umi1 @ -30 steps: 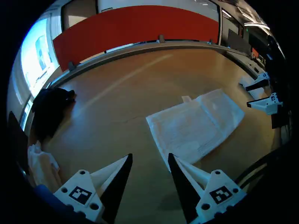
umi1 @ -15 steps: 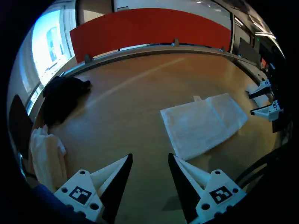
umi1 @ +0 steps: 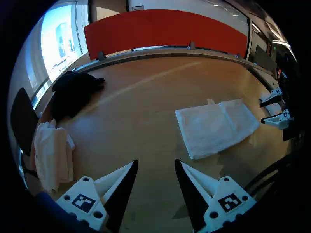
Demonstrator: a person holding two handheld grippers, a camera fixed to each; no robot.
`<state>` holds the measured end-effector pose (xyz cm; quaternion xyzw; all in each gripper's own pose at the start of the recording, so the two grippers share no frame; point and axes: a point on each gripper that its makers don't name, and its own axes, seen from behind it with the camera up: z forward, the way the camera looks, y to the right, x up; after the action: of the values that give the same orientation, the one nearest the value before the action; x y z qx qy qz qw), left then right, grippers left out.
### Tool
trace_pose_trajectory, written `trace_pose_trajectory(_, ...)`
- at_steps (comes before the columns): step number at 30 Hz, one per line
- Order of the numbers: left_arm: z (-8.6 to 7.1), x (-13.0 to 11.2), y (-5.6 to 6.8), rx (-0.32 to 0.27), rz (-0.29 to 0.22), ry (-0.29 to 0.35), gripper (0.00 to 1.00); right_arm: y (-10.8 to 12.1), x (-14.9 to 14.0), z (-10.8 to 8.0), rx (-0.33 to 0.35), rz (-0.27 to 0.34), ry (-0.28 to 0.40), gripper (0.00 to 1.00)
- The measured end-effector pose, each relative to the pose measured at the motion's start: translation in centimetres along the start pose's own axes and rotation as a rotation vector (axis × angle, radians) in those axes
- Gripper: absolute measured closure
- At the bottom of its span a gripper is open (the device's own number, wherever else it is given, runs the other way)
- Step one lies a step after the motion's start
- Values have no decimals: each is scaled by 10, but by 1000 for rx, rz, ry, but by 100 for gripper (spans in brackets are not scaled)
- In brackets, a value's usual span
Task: Fold towel
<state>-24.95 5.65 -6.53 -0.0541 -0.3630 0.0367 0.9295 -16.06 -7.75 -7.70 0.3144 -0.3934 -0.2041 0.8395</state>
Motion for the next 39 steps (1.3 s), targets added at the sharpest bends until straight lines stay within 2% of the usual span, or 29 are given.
trace_pose_trajectory(6,-3,-7,1,4,-10,-8,30,-2,-15,5,19,0,-29,7)
trace_pose_trajectory(13,-9,-18,-3,15,-24,-23,30,-7,-36,16,55,11,-78,17)
trace_pose_trajectory(16,-11,-22,-6,20,-29,-27,30,-10,-38,19,67,11,-87,27)
trace_pose_trajectory(20,-13,-24,-8,25,-34,-27,31,-16,-43,21,96,20,-109,47)
trace_pose_trajectory(28,-14,-26,-7,24,-34,-27,30,-19,-45,21,115,33,-121,64)
trace_pose_trajectory(36,-14,-29,-7,24,-28,-32,30,-21,-45,20,120,17,-130,92)
trace_pose_trajectory(39,-14,-28,-7,25,-28,-31,30,-21,-41,19,114,12,-120,94)
